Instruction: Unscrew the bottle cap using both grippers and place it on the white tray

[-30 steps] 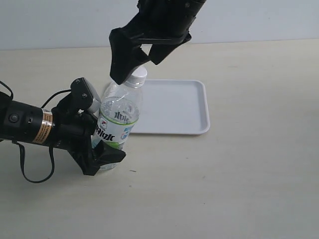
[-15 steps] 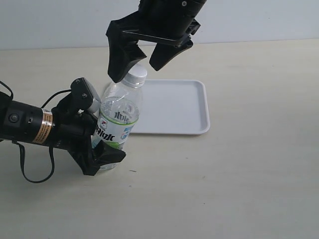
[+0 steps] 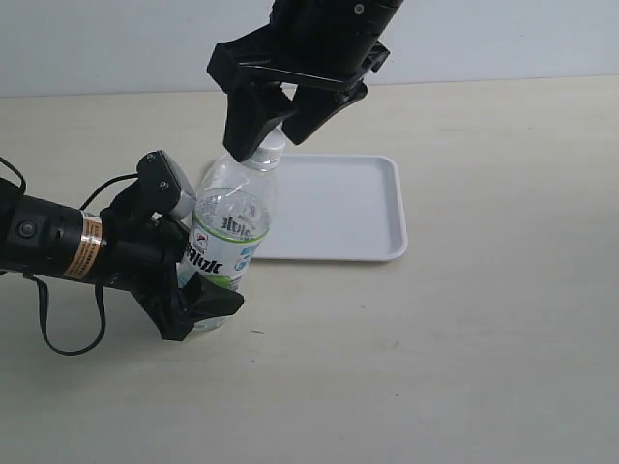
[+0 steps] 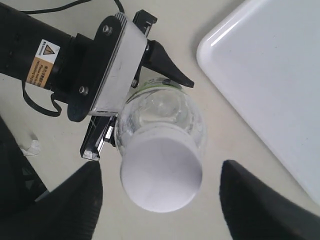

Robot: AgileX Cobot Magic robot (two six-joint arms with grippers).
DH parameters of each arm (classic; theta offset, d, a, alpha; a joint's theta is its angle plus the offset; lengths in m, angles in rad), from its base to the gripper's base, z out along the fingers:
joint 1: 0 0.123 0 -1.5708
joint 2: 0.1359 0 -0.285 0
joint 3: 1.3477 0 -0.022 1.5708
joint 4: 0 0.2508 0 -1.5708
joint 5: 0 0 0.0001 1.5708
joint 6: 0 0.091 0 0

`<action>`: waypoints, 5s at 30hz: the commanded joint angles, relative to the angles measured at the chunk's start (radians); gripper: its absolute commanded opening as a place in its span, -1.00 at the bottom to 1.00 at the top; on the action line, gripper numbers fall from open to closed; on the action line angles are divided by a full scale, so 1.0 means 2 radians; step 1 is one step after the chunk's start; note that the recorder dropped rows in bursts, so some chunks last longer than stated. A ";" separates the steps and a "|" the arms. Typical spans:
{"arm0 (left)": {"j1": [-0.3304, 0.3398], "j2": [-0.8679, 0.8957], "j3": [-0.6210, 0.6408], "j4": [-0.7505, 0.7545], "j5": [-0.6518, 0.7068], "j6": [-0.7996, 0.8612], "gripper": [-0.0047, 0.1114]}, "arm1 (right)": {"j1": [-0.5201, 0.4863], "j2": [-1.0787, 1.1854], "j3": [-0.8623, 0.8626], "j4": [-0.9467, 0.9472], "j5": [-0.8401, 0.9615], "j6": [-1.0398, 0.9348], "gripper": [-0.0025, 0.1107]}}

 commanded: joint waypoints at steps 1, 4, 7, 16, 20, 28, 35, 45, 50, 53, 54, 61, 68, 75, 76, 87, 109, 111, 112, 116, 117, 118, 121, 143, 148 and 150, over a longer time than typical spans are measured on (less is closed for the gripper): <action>-0.001 -0.005 -0.003 -0.010 -0.005 -0.003 -0.92 | 0.001 0.002 -0.001 0.001 -0.002 -0.004 0.11; -0.001 -0.005 -0.003 -0.010 -0.005 -0.003 -0.92 | 0.001 0.002 -0.001 0.001 -0.002 -0.004 0.09; -0.001 -0.005 -0.003 -0.010 -0.005 -0.003 -0.92 | 0.001 0.002 -0.001 0.001 -0.002 -0.004 0.05; -0.001 -0.005 -0.003 -0.010 -0.005 -0.003 -0.92 | 0.001 0.002 -0.001 0.001 -0.002 -0.004 -0.38; -0.001 -0.005 -0.003 -0.010 -0.005 -0.003 -0.92 | 0.001 0.002 -0.001 0.001 -0.002 -0.004 -0.81; -0.001 -0.005 -0.003 -0.010 -0.007 -0.003 -0.92 | 0.001 0.002 -0.001 0.000 0.000 -0.097 -0.96; -0.001 -0.005 -0.003 -0.010 -0.007 -0.008 -0.92 | 0.001 0.002 -0.002 0.000 0.000 -0.230 -0.96; -0.001 -0.005 -0.003 -0.010 -0.010 -0.011 -0.92 | 0.001 0.001 -0.002 -0.028 0.000 -0.449 -0.96; -0.001 -0.005 -0.003 -0.013 -0.014 -0.011 -0.92 | 0.001 0.001 -0.002 -0.029 0.000 -0.571 -0.96; -0.001 -0.005 -0.003 -0.013 -0.014 -0.011 -0.92 | 0.001 0.001 -0.002 -0.029 0.000 -0.650 -0.96; -0.001 -0.005 -0.003 -0.013 -0.014 -0.011 -0.92 | 0.001 0.001 -0.002 -0.029 0.000 -0.669 -0.96; -0.001 -0.002 -0.003 -0.013 -0.014 -0.007 -0.92 | 0.001 0.001 -0.002 -0.029 0.000 -0.791 -0.96; -0.001 0.003 -0.003 -0.014 -0.015 -0.001 -0.92 | 0.001 0.001 -0.002 -0.029 0.000 -0.906 -0.96; -0.001 0.003 -0.003 -0.014 -0.016 0.000 -0.92 | 0.001 0.001 -0.002 -0.032 0.000 -0.924 -0.96; -0.001 0.003 -0.003 -0.014 -0.016 0.000 -0.92 | 0.001 0.001 -0.002 -0.034 0.000 -0.924 -0.96; -0.001 0.003 -0.003 -0.014 -0.016 0.000 -0.92 | 0.001 0.001 -0.002 -0.032 0.000 -0.848 0.07; -0.001 0.003 -0.003 -0.019 -0.018 0.007 -0.92 | 0.001 0.001 -0.002 -0.009 -0.008 -0.122 0.48; -0.001 0.003 -0.003 -0.019 -0.018 0.007 -0.92 | 0.001 0.001 -0.002 -0.001 -0.022 -0.100 0.48; -0.001 0.003 -0.003 -0.019 -0.018 0.007 -0.92 | 0.001 0.001 -0.002 0.000 -0.029 -0.089 0.48; -0.001 0.003 -0.003 -0.019 -0.018 0.007 -0.92 | 0.001 0.001 -0.002 0.000 -0.050 -0.048 0.48; -0.001 0.003 -0.003 -0.019 -0.018 0.007 -0.92 | 0.001 0.001 -0.002 0.000 -0.051 -0.040 0.48; -0.001 0.003 -0.003 -0.019 -0.018 0.007 -0.92 | 0.001 0.001 -0.002 0.000 -0.050 -0.036 0.48; -0.001 0.003 -0.003 -0.019 -0.018 0.007 -0.92 | 0.001 0.001 -0.002 -0.002 -0.042 -0.033 0.48; -0.001 0.003 -0.003 -0.019 -0.018 0.007 -0.92 | 0.001 0.000 -0.002 -0.008 -0.002 -0.013 -0.43; -0.001 0.003 -0.003 -0.019 -0.021 0.006 -0.92 | 0.001 0.000 -0.002 -0.008 -0.002 -0.037 -0.96; -0.001 0.003 -0.003 -0.023 -0.029 0.006 -0.92 | 0.001 0.000 -0.002 -0.008 -0.002 -0.067 -0.96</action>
